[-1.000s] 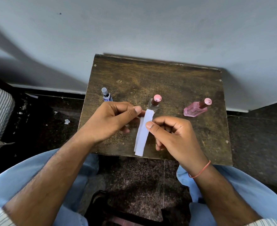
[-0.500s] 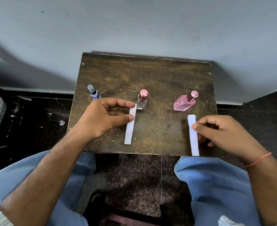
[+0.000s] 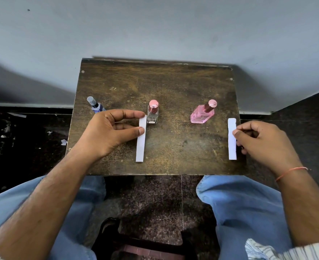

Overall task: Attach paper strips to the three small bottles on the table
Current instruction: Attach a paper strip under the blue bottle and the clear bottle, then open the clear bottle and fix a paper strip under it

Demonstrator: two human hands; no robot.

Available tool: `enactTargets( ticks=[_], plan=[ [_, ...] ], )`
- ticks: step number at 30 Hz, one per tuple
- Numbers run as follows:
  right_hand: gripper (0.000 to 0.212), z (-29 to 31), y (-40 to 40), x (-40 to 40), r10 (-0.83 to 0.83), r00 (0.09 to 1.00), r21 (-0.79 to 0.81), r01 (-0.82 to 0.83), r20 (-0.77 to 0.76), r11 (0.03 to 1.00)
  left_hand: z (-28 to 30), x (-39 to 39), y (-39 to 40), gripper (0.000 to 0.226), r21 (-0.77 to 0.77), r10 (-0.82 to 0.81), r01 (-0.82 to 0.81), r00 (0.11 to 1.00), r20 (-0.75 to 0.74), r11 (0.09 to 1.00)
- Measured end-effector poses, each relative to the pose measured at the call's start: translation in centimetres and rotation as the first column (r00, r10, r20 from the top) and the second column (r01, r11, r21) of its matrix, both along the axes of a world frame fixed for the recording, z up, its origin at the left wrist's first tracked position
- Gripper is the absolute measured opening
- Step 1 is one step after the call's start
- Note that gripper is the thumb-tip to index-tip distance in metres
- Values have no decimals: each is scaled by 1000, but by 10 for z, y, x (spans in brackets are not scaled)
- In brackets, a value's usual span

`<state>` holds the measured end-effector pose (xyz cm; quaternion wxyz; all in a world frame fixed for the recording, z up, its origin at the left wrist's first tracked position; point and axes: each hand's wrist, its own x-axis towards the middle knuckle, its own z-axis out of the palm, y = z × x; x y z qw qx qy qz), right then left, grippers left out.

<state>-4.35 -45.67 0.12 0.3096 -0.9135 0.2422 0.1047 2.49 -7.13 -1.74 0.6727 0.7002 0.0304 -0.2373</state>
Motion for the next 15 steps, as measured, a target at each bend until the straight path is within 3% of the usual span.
enactTargets(
  ticks=[5, 9, 12, 15],
  plan=[
    [10, 4, 4, 1, -32, 999, -82, 34, 18, 996, 3, 0, 3, 46, 8, -11, 10, 1000, 20, 1000],
    [15, 6, 13, 1, -5, 969, -97, 30, 247, 995, 1, 0, 5, 46, 17, -14, 13, 999, 31, 1000],
    [13, 10, 36, 0, 119, 810, -48, -112, 574, 993, -1, -1, 5, 45, 20, -15, 15, 999, 36, 1000],
    [11, 9, 66, 0, 241, 643, -80, -269, 727, 960, -3, -2, 5, 45, 32, -33, 32, 999, 36, 999]
  ],
)
